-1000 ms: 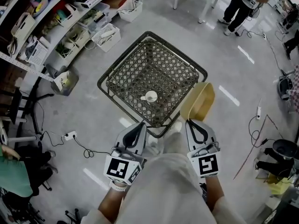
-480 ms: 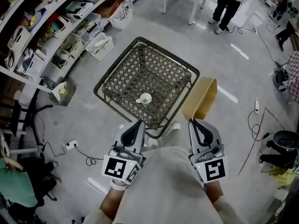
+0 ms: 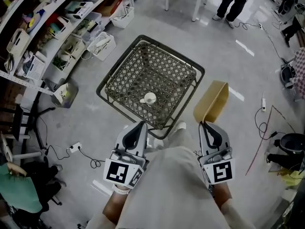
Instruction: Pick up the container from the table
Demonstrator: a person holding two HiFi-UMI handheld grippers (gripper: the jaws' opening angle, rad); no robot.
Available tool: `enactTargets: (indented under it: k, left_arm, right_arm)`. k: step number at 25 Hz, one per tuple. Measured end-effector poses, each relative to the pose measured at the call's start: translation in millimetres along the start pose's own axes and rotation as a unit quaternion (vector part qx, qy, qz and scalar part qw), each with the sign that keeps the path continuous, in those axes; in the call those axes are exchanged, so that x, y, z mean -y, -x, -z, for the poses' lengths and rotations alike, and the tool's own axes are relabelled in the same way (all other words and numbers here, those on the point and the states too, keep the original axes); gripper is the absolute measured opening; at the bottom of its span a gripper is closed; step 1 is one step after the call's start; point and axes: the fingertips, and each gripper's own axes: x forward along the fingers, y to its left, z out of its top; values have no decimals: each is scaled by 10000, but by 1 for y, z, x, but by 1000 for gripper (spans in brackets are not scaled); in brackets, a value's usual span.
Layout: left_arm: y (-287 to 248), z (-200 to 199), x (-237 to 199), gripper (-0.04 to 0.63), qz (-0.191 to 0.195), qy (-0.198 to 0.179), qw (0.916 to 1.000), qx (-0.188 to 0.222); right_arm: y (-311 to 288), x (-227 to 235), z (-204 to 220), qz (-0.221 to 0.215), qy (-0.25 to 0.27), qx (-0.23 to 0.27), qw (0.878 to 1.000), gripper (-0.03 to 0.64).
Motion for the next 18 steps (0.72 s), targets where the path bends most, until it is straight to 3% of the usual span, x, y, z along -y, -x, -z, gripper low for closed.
enactTargets:
  k: [8,18]
  left_arm:
    - [10,2,-10,23,-148,31,9999,23]
    - [11,-5,-9,23,-58,-11,9999,86]
  right_arm:
    - [-5,-10,5,-220,-326,-62,9992,25]
    - [-8,-4,-11,-449,-496,85,9977,25]
